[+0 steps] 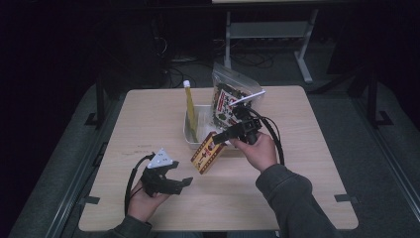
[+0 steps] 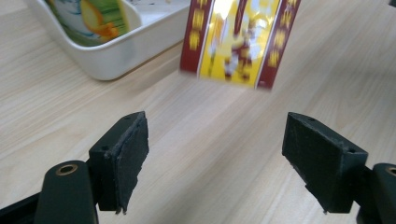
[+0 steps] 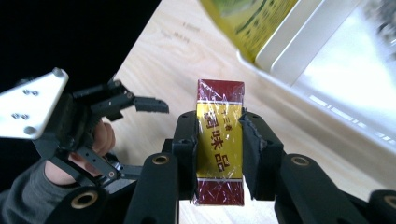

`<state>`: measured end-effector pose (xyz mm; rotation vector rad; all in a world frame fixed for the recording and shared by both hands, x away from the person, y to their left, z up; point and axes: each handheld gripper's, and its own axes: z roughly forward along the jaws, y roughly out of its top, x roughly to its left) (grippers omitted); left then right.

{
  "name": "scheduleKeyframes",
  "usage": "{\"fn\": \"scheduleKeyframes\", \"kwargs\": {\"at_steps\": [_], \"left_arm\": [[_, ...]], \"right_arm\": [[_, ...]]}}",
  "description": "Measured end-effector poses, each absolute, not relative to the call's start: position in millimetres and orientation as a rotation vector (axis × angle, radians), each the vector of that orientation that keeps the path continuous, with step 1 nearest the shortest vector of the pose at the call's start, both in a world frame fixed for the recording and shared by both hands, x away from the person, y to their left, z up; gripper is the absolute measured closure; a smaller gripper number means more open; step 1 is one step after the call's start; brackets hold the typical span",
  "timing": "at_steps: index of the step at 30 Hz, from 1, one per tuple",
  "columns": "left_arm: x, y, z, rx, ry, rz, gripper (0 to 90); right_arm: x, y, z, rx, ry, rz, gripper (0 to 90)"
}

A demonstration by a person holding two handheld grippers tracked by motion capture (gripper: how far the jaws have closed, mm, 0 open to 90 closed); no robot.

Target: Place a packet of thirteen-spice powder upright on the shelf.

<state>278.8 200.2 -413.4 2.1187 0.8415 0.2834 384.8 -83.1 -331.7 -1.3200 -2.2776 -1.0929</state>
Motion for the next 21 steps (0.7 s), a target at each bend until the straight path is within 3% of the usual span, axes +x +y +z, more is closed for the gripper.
{"fn": "scheduleKeyframes", "kwargs": {"at_steps": [9, 21], "left_arm": [[283, 212, -417, 2.089, 0.901, 0.287, 21.0], [286, 218, -423, 2.074, 0.924, 0.274, 21.1]], "right_arm": [[399, -91, -300, -1.474, -2.316, -1.142, 68.6], [428, -73, -284, -1.641, -2.347, -1.163, 68.5]]}}
